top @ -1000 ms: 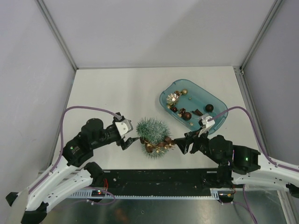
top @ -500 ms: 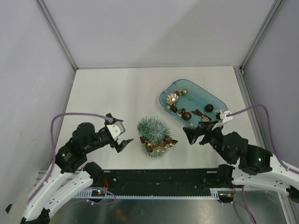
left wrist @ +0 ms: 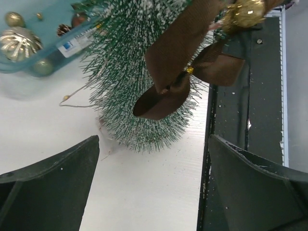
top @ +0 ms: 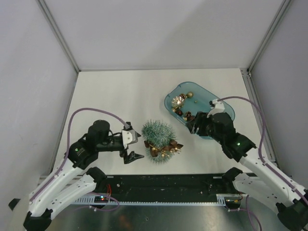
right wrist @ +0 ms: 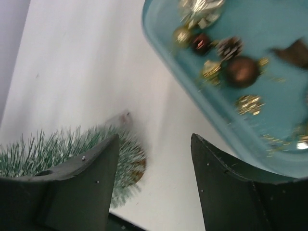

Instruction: Decorate the small christmas tree

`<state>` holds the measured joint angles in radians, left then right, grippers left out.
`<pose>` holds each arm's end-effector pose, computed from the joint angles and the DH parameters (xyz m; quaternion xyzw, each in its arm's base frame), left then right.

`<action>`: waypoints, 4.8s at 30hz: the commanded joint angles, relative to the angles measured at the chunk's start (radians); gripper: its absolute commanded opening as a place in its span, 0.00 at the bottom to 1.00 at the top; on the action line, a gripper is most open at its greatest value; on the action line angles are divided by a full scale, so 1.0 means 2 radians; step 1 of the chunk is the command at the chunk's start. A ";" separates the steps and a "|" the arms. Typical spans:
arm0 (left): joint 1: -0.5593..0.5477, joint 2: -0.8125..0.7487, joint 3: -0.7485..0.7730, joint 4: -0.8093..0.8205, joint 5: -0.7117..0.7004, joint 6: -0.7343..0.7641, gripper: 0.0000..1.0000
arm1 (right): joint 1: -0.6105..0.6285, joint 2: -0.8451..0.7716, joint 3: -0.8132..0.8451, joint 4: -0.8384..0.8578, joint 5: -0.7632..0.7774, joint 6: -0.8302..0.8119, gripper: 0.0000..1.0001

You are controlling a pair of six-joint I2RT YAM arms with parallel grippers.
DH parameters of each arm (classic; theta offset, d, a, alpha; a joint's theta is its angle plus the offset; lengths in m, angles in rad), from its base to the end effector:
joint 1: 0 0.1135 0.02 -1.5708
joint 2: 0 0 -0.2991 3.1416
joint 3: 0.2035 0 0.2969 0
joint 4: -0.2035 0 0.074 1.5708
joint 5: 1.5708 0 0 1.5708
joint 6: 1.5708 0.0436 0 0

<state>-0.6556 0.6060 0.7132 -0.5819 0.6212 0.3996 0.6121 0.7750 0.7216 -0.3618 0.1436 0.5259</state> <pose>0.1068 -0.1141 0.3246 0.5468 0.6220 -0.3221 0.4587 0.1731 0.1139 0.3199 0.0032 0.8364 0.2429 0.4913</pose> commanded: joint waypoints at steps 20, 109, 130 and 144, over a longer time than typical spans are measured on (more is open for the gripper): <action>0.005 0.134 -0.081 0.273 -0.124 -0.108 1.00 | 0.150 0.085 -0.148 0.217 -0.122 0.125 0.62; 0.198 0.144 0.039 0.092 -0.123 -0.090 1.00 | -0.161 0.539 0.322 0.101 0.063 -0.052 0.34; 0.198 0.133 0.053 0.092 -0.069 -0.106 1.00 | -0.101 0.086 0.112 -0.007 -0.085 -0.033 0.36; 0.199 0.142 0.078 0.092 -0.025 -0.096 1.00 | -0.029 -0.034 0.099 -0.075 -0.206 -0.039 0.37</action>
<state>-0.2676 0.8906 0.8059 -0.4221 0.5194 0.2020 0.5266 0.7212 0.9310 -0.4606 -0.1959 0.4450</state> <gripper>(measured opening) 0.996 0.447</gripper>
